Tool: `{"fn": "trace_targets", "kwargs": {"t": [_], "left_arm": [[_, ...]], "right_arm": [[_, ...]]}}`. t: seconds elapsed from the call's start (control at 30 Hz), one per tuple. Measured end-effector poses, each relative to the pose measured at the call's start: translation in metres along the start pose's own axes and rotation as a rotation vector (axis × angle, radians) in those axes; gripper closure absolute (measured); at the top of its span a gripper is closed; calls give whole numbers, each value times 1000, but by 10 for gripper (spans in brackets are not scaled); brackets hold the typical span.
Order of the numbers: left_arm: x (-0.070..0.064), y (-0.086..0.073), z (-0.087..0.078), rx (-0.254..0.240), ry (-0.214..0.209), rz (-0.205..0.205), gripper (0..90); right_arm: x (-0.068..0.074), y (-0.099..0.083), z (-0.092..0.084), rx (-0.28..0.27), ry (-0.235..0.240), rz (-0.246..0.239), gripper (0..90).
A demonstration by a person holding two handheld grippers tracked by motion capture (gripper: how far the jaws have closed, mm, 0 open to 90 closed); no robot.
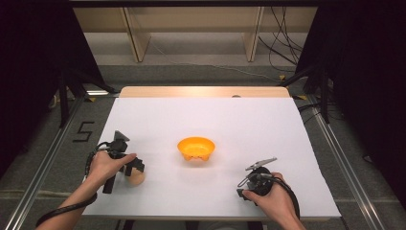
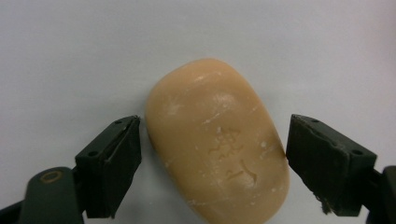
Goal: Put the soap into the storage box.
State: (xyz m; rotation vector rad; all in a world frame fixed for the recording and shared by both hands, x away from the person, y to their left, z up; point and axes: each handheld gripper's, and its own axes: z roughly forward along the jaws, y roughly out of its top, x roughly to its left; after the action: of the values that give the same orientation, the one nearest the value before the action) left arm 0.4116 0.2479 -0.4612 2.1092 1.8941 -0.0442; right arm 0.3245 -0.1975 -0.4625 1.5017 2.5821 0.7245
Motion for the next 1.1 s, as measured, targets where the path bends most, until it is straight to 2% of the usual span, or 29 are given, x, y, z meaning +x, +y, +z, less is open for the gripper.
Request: {"fn": "trace_targets", "kwargs": {"t": [0.17,0.2,0.23,0.33,0.4,0.43,0.47,0.5,0.53,0.57,0.6,0.63,0.67,0.7,0.73,0.77,0.8,0.9,0.93,0.97,1.1], "left_arm": [[-3,1,6,29,6,13,159],[-5,1,6,29,20,34,159],[-6,1,7,33,30,39,161],[-4,3,5,63,47,89,195],[-5,4,6,57,40,88,205],[-5,5,6,69,41,100,211],[-7,4,5,80,53,82,215],[-7,5,5,86,68,120,218],[-9,4,6,87,71,101,221],[-9,4,6,87,71,101,224],[-6,6,6,94,86,151,226],[-6,6,6,94,86,151,231],[-6,7,4,127,85,143,237],[-6,7,4,127,85,143,241],[-7,7,6,99,87,114,240],[-7,7,6,99,87,114,236],[-3,8,5,96,87,142,225],[-2,8,6,73,90,125,173],[-2,8,6,94,113,113,169],[-2,7,7,88,125,122,170],[-4,7,9,92,118,117,159]], "right_arm": [[-1,0,1,-5,16,-31,500],[0,0,1,9,9,-8,498],[1,0,0,12,12,-1,498],[1,0,1,15,7,3,497],[1,-1,1,9,8,-11,497],[1,-1,1,8,8,-11,497],[0,-1,2,0,14,-27,497],[0,-1,2,1,15,-28,497],[0,-1,2,1,16,-28,497],[0,-1,2,1,16,-28,497],[1,-1,1,17,11,-11,497],[1,-1,1,17,11,-11,496],[1,-1,1,18,11,-9,496],[1,-1,1,18,11,-9,496],[1,-1,2,16,10,-9,493],[1,-1,2,16,10,-9,493],[1,-1,2,16,11,-10,493],[1,-1,2,10,15,-20,492],[1,-1,2,16,14,-17,490],[2,-1,2,19,16,-10,489],[2,-1,2,20,18,-12,487]]}}
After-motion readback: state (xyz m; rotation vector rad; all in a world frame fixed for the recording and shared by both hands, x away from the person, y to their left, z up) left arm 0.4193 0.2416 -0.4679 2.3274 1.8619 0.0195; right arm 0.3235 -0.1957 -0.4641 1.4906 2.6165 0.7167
